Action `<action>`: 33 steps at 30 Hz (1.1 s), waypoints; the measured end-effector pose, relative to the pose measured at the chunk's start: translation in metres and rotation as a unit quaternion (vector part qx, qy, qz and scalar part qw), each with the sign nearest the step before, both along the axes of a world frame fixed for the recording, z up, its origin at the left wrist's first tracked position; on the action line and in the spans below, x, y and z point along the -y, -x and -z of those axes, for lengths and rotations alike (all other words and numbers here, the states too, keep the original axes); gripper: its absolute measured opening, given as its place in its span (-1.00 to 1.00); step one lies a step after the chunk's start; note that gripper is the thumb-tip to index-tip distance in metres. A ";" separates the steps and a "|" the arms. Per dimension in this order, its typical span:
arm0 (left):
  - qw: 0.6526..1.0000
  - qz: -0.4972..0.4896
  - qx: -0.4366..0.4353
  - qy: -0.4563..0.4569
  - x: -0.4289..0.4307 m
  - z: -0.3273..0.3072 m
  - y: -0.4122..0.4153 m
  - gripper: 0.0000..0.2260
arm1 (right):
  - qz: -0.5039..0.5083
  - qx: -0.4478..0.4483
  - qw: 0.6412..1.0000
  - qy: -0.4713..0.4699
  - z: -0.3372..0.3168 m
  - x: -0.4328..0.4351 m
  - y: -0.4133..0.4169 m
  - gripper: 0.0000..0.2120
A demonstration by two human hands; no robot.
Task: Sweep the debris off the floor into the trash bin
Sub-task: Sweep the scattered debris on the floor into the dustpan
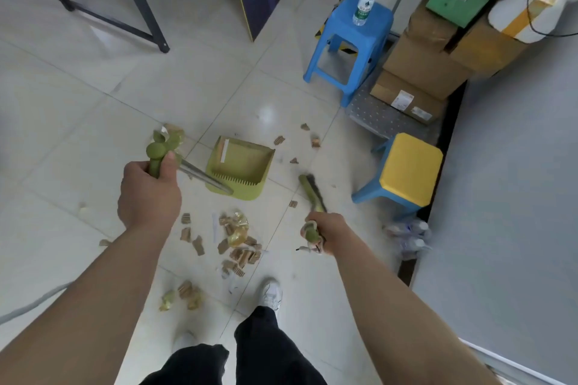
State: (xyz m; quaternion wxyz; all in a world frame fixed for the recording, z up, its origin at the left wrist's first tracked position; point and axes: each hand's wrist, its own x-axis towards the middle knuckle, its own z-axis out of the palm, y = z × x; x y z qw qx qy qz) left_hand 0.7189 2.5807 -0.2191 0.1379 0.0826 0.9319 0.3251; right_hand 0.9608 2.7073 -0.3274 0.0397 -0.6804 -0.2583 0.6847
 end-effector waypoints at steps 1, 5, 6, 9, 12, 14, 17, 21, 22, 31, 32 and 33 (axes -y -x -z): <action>1.000 -0.003 0.002 -0.002 0.000 0.000 -0.001 -0.49 | -0.015 -0.009 1.000 0.006 -0.002 0.002 0.000 -0.90; 1.000 -0.016 0.006 -0.010 0.001 -0.001 -0.003 -0.46 | -0.087 -0.036 0.996 -0.002 -0.024 0.004 0.000 -0.84; 1.000 -0.016 0.009 -0.009 0.001 -0.002 -0.003 -0.48 | -0.098 -0.039 0.994 -0.012 -0.027 0.003 0.000 -0.84; 1.000 -0.018 0.011 -0.009 0.003 -0.006 -0.003 -0.51 | -0.080 -0.068 0.994 -0.023 -0.043 -0.005 0.001 -0.86; 1.000 -0.025 0.009 -0.014 0.009 -0.007 0.005 -0.50 | -0.098 -0.051 0.991 -0.077 -0.055 -0.020 0.001 -0.85; 0.999 -0.034 0.009 -0.020 0.015 -0.008 0.012 -0.50 | -0.093 -0.025 0.990 -0.104 -0.055 -0.031 0.000 -0.70; 0.999 -0.037 0.010 -0.022 0.025 -0.008 0.022 -0.51 | -0.009 -0.033 0.997 -0.062 -0.040 -0.045 -0.001 -0.56; 0.999 -0.042 0.010 -0.023 0.035 -0.004 0.041 -0.52 | -0.011 0.016 0.998 -0.065 -0.019 -0.062 0.018 -0.83; 0.999 -0.042 0.011 -0.021 0.037 -0.003 0.046 -0.53 | -0.014 0.024 0.997 -0.067 -0.013 -0.066 0.026 -0.84; 0.999 -0.037 0.018 0.002 0.045 0.002 0.081 -0.56 | -0.093 0.045 0.994 -0.028 0.010 -0.030 0.094 -0.90; 0.999 -0.038 0.021 0.001 0.046 0.002 0.083 -0.56 | -0.127 0.057 0.990 -0.033 0.008 -0.021 0.098 -0.91; 0.999 -0.039 0.024 0.000 0.047 0.001 0.085 -0.56 | -0.157 0.067 0.985 -0.033 0.002 -0.013 0.100 -0.91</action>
